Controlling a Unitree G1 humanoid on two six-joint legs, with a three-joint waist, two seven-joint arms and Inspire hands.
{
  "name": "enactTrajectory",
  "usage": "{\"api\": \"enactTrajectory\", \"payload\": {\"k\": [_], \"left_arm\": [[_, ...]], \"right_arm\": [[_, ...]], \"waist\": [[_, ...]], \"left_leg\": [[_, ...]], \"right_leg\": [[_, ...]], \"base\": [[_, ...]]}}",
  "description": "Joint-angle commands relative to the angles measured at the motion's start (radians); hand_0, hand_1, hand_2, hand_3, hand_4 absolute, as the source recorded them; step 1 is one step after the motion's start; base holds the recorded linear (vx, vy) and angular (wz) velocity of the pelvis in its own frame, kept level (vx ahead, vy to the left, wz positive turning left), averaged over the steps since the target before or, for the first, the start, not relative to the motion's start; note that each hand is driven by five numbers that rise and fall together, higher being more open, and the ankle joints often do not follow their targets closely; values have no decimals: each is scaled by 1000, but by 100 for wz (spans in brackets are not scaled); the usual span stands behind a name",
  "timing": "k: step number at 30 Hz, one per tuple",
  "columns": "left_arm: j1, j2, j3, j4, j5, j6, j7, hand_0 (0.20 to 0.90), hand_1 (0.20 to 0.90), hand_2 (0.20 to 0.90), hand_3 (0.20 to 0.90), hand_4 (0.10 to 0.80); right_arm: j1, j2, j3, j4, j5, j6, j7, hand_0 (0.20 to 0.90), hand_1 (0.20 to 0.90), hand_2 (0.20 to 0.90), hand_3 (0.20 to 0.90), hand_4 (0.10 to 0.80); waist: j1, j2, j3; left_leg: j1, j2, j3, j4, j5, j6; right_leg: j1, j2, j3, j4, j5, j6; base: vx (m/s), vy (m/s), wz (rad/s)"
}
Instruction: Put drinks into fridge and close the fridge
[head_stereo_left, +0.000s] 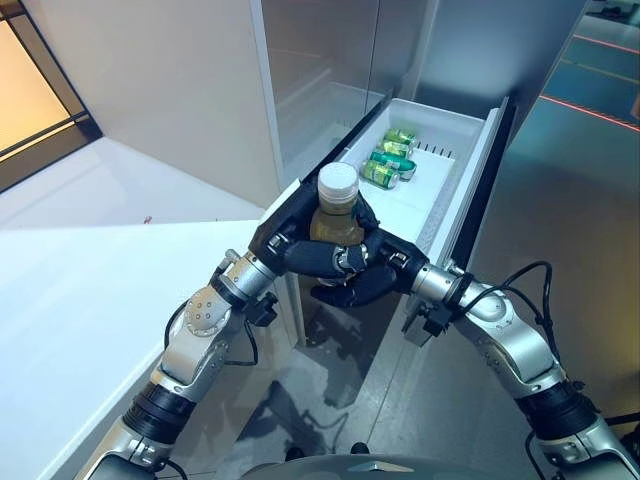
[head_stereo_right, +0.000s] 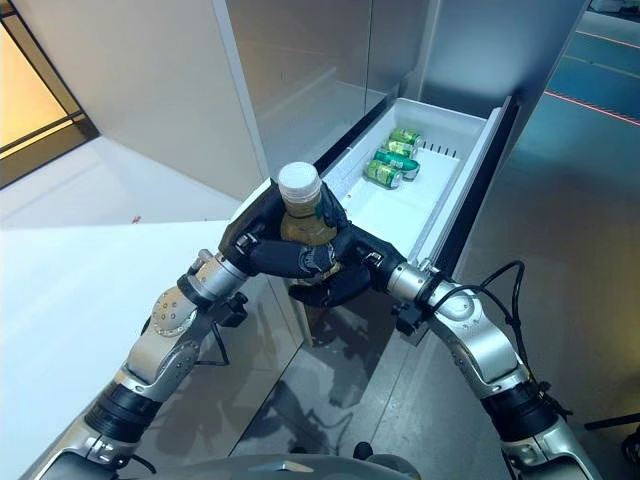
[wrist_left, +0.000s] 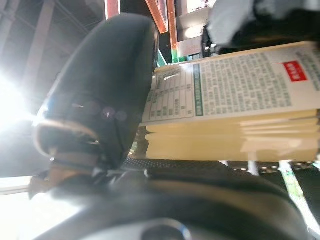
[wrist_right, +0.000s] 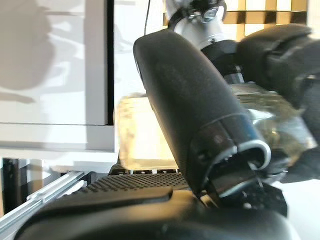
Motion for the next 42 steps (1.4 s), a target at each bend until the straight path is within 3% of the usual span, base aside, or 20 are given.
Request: {"api": "enactTrajectory", "payload": {"k": [1,2,3,4,5,6,11,13,17,22,24,25,27,28,31,37,42], "left_arm": [[-179,-44,-6,-26,-40,-129,34,300,300,300,200,100],[-179,-45,-10,-25,-41,-130,39,300,300,300,200,100],[-179,-46,-12,-24,-41,-131,42,300,300,300,200,100],[-178,-47,-13,-23,-45,-134,44,300,300,300,200,100],[-177,-48,-14,-22,-49,-139,45,300,300,300,200,100],[-176,-51,-14,-22,-52,-144,43,300,300,300,200,100],[-174,-58,-18,-29,-87,-225,39,300,300,300,200,100],[-181,-72,-18,-37,-100,-306,38,300,300,300,200,100],[-196,-96,-17,-57,-57,-389,63,300,300,300,200,100],[-214,-101,-17,-81,51,-462,149,300,300,300,200,100],[-223,-99,-16,-99,89,-446,176,540,540,540,480,380],[-225,-98,-17,-106,93,-417,177,900,900,900,900,800],[-230,-94,-19,-113,98,-384,187,900,900,900,900,800],[-234,-93,-21,-113,73,-330,181,900,900,900,900,800],[-220,-90,-23,-98,8,-253,145,900,900,900,900,800],[-118,-82,-33,-30,-132,-86,39,900,900,900,900,800],[-26,-48,-59,39,-146,-43,-49,900,900,900,900,800]], "right_arm": [[-137,48,-55,-118,117,-70,-20,900,900,900,900,800],[-135,51,-52,-116,117,-67,-24,900,900,900,900,800],[-133,52,-50,-113,117,-64,-22,839,839,839,829,729],[-131,54,-49,-110,120,-55,-18,422,422,422,343,243],[-130,56,-47,-108,122,-47,-18,422,422,422,343,243],[-130,56,-44,-107,128,-35,-19,300,300,300,200,100],[-119,59,-38,-94,124,-37,-36,300,300,300,200,100],[-120,64,-40,-90,124,-31,-50,300,300,300,200,100],[-125,76,-44,-82,118,-43,-91,300,300,300,200,100],[-133,83,-60,-86,-9,-141,-192,300,300,300,200,100],[-149,70,-86,-94,-207,-244,-302,300,300,300,200,100],[-157,61,-99,-97,-287,-272,-355,300,300,300,200,100],[-171,44,-120,-104,-368,-292,-419,300,300,300,200,100],[-190,18,-144,-102,-469,-317,-491,300,300,300,200,100],[-247,-35,-185,-79,-412,-284,-547,300,300,300,200,100],[-298,-95,-224,22,-484,-282,-697,300,300,300,200,100],[-356,-163,-235,152,-508,-282,-797,300,300,300,200,100]], "waist": [[6,-20,-65],[5,-21,-65],[5,-21,-66],[5,-21,-66],[5,-21,-66],[5,-22,-66],[4,-23,-66],[3,-26,-67],[0,-28,-66],[-2,-28,-68],[-4,-24,-68],[-5,-22,-67],[-5,-20,-65],[-5,-17,-64],[3,-18,-58],[35,-20,-51],[70,-22,-46]], "left_leg": [[4,-11,-27,13,-76,4],[3,-11,-27,14,-75,4],[3,-11,-26,15,-76,4],[3,-11,-27,14,-76,4],[4,-11,-27,14,-75,4],[5,-11,-27,13,-75,4],[5,-9,-28,13,-75,3],[5,-9,-29,13,-76,4],[6,-9,-32,13,-76,2],[7,-10,-35,12,-78,3],[8,-11,-37,11,-81,5],[9,-10,-38,12,-82,5],[4,-10,-36,14,-76,6],[11,-10,-37,12,-85,7],[4,-9,-37,19,-81,6],[-4,-8,-52,27,-82,0],[-3,-4,-67,25,-83,-9]], "right_leg": [[-24,-4,10,80,-34,64],[-24,-4,10,81,-34,64],[-24,-4,9,81,-35,64],[-23,-3,9,80,-34,63],[-23,-3,9,79,-34,63],[-22,-2,10,78,-34,62],[-20,-1,9,77,-34,61],[-20,-1,10,77,-35,60],[-21,1,11,80,-37,59],[-20,3,13,78,-38,58],[-21,5,18,80,-39,57],[-22,7,21,83,-40,57],[-28,8,24,85,-34,56],[-22,9,26,85,-42,57],[-27,10,24,88,-35,54],[-18,7,-1,84,-39,47],[2,1,-42,77,-50,46]], "base": [[0,0,0],[0,0,0],[0,0,0],[0,0,0],[32,3,0],[0,0,0],[0,0,0],[0,0,0],[0,0,0],[0,0,0],[0,0,0],[0,0,0],[0,0,0],[0,0,0],[-10,-9,-1],[2,-18,2],[20,-26,15]]}}
